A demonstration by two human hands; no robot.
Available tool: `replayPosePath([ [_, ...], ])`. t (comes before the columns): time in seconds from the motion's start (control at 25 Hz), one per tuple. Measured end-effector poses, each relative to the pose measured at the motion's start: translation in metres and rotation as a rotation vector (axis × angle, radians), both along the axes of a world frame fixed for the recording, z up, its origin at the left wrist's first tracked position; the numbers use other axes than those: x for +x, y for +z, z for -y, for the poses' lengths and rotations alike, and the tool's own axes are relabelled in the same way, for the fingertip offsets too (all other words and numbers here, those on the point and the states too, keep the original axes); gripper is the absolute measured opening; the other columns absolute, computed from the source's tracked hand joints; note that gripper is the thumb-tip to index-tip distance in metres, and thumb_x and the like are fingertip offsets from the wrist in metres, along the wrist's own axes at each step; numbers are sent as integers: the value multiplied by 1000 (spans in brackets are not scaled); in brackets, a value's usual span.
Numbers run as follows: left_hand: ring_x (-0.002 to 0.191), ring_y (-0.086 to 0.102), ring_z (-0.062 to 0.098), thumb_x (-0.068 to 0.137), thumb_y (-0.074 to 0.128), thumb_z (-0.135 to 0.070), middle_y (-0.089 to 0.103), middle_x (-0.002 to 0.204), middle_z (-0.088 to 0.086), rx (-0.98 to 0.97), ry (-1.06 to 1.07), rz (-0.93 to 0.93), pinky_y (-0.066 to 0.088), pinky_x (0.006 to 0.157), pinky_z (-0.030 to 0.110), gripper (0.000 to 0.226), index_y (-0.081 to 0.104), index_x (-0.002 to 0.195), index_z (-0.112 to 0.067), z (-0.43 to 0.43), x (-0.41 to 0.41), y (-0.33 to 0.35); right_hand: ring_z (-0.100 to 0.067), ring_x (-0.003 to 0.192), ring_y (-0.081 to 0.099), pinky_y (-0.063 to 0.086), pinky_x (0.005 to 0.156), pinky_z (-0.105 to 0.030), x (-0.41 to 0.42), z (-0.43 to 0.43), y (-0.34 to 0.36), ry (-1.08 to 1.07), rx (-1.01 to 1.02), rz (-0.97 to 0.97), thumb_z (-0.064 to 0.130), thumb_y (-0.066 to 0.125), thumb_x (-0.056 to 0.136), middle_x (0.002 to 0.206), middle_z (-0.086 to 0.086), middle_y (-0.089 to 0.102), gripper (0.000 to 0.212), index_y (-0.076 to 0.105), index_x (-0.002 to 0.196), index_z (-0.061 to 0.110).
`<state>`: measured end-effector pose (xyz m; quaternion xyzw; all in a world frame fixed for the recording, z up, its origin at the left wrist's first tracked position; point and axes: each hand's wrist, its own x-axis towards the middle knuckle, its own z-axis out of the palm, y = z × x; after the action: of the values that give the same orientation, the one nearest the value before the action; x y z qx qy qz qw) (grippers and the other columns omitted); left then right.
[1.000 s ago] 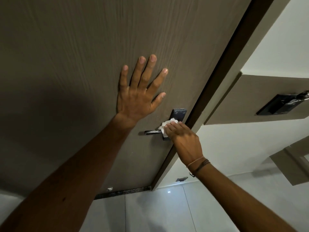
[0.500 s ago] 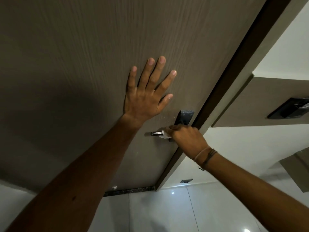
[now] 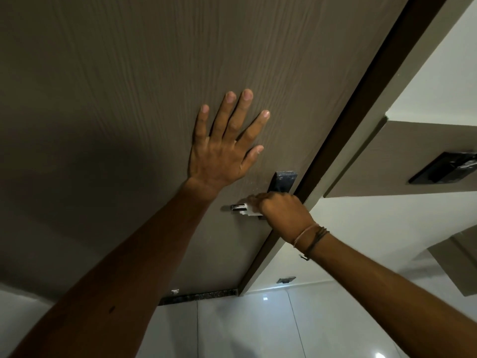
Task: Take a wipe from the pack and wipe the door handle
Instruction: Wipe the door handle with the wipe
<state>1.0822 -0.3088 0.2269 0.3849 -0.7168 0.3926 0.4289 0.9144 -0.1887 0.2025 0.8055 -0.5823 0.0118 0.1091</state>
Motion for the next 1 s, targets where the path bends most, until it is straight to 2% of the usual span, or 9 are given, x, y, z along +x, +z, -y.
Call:
replayPosePath([
  [0.16, 165, -23, 26, 110, 40, -64, 3, 173, 9, 6, 0, -15, -16, 132, 54, 79, 2, 172, -31, 1, 0, -1, -39, 97, 74, 63, 72, -49, 34, -1, -9, 84, 39, 68, 7, 69, 88, 117, -18, 75, 41, 66, 129, 13],
  [0.32, 165, -22, 26, 110, 41, -64, 4, 174, 10, 6, 7, -19, -14, 132, 55, 81, 0, 172, -30, 2, -1, -3, -40, 93, 74, 63, 70, -48, -11, -4, -1, 33, 12, -30, 8, 75, 87, 113, -19, 75, 47, 63, 131, 16],
  [0.4, 166, -21, 26, 110, 41, -64, 5, 174, 10, 4, 11, -26, -14, 132, 55, 81, 1, 172, -30, 3, -1, -3, -38, 91, 74, 63, 68, -45, 4, -2, -4, 42, -49, -29, 10, 71, 89, 110, -16, 75, 42, 62, 130, 17],
  [0.52, 165, -22, 26, 110, 40, -65, 4, 174, 10, 14, 8, -23, -16, 132, 55, 81, 2, 172, -31, 3, 0, -4, -39, 96, 72, 62, 67, -45, 48, -2, -21, 101, -53, 43, 12, 62, 94, 116, -18, 72, 36, 60, 130, 11],
  [0.6, 166, -22, 26, 110, 39, -65, 4, 174, 10, 15, 3, -20, -16, 132, 55, 80, 2, 172, -31, 3, 0, -3, -40, 104, 71, 63, 72, -47, 45, -7, -29, 149, -115, 44, 10, 65, 91, 123, -21, 69, 43, 59, 134, 7],
  [0.68, 167, -18, 27, 110, 40, -65, 4, 174, 10, 19, -8, -13, -16, 132, 55, 80, 2, 172, -31, 3, 0, -3, -40, 111, 70, 64, 80, -46, 17, -15, -33, 161, -205, 54, 9, 78, 83, 127, -22, 69, 55, 62, 135, 5],
  [0.8, 163, 0, 30, 110, 38, -66, 2, 173, 10, 20, -10, 7, -18, 131, 54, 81, -1, 171, -30, 2, 1, -2, -39, 118, 68, 57, 96, -50, -29, -25, -43, 90, -318, 14, 9, 91, 67, 132, -23, 68, 71, 66, 133, 3],
  [0.88, 160, 3, 30, 110, 38, -66, 1, 172, 10, 23, -14, 11, -17, 131, 54, 81, -2, 171, -31, 1, 0, -1, -39, 123, 65, 47, 102, -48, -44, -28, -51, 38, -361, 107, 4, 90, 66, 136, -23, 65, 71, 66, 133, 2],
  [1.0, 159, 2, 30, 110, 38, -66, 1, 172, 10, 28, -9, 9, -16, 131, 54, 81, -1, 171, -30, 0, 1, -1, -33, 129, 61, 47, 105, -40, -36, -31, -70, -98, -434, 516, -6, 78, 79, 144, -19, 60, 59, 63, 136, 2],
])
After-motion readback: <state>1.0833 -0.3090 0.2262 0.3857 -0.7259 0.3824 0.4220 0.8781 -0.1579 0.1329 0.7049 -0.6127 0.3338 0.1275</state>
